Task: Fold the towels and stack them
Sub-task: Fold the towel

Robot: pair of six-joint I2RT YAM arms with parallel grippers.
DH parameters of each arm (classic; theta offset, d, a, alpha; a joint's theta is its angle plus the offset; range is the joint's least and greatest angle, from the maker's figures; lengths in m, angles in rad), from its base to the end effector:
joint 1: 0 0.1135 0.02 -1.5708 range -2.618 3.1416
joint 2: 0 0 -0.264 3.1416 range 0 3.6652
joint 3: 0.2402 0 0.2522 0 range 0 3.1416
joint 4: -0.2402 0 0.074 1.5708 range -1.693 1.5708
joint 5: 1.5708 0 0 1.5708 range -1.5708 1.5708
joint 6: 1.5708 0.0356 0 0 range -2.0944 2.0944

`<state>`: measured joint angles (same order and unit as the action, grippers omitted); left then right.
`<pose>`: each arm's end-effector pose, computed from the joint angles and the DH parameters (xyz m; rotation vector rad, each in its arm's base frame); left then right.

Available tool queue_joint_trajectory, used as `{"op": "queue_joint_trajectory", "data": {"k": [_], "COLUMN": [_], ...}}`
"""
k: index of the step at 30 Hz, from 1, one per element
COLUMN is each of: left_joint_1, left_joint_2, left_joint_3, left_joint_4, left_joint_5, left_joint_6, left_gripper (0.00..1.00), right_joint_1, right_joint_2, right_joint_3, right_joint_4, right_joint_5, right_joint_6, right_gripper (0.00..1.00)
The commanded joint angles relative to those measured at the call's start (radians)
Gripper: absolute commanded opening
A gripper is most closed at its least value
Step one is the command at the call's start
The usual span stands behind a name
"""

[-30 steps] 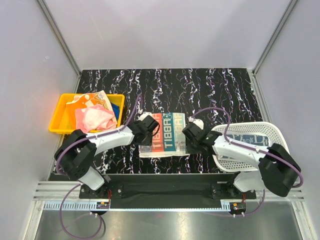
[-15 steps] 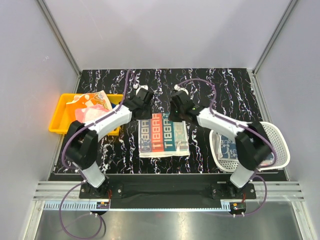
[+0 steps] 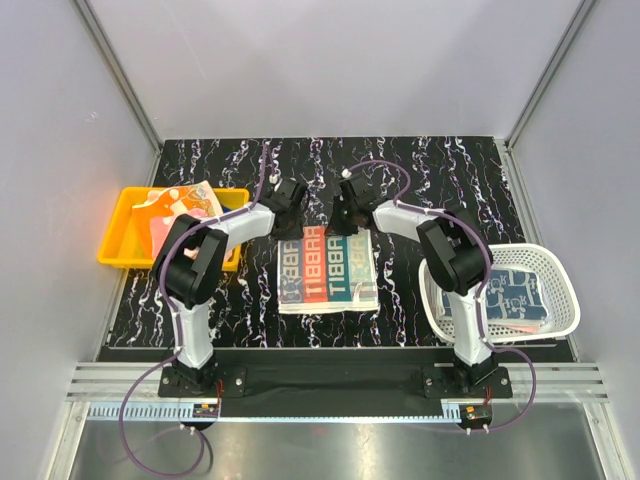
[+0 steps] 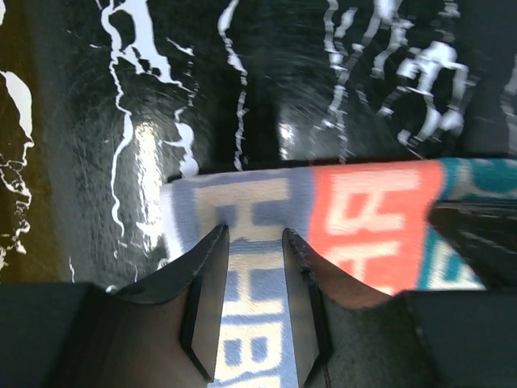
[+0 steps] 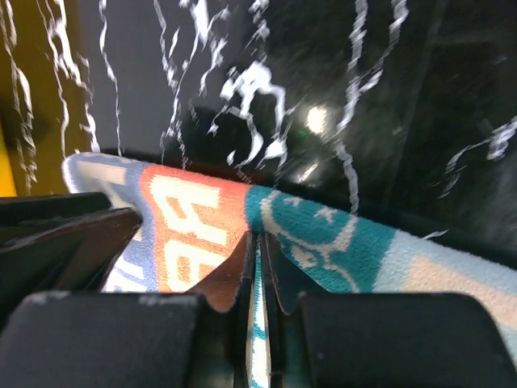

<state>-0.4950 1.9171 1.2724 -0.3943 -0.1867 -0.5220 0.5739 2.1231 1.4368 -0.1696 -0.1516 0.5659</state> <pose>0.3522 -0.1826 0.1686 -0.1008 2.5847 -0.1314 0.3814 0.2530 0.1470 -0.0821 2.5358 0.6732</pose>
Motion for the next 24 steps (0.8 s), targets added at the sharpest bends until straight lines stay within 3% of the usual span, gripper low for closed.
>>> {"op": "queue_joint_trajectory", "data": {"k": [1,11,24], "left_joint_1": [0.013,0.024,0.029], "left_joint_2": [0.043,0.076,0.053], "left_joint_3": [0.042,0.002,0.025], "left_joint_4": [0.002,-0.011,-0.04], "left_joint_5": [-0.065,-0.08,-0.071], "left_joint_6": [-0.033,-0.061,-0.047], "left_gripper": [0.38,0.37,0.37], "right_joint_1": [-0.052,-0.164,-0.223], "right_joint_2": [-0.008,-0.078,-0.155], "right_joint_3": [-0.004,-0.099,-0.144], "right_joint_4": [0.091,0.09,0.021], "right_joint_5": [-0.045,-0.08,0.055], "right_joint_6": [0.026,0.014,-0.109], "right_gripper": [0.11,0.12,0.16]}}
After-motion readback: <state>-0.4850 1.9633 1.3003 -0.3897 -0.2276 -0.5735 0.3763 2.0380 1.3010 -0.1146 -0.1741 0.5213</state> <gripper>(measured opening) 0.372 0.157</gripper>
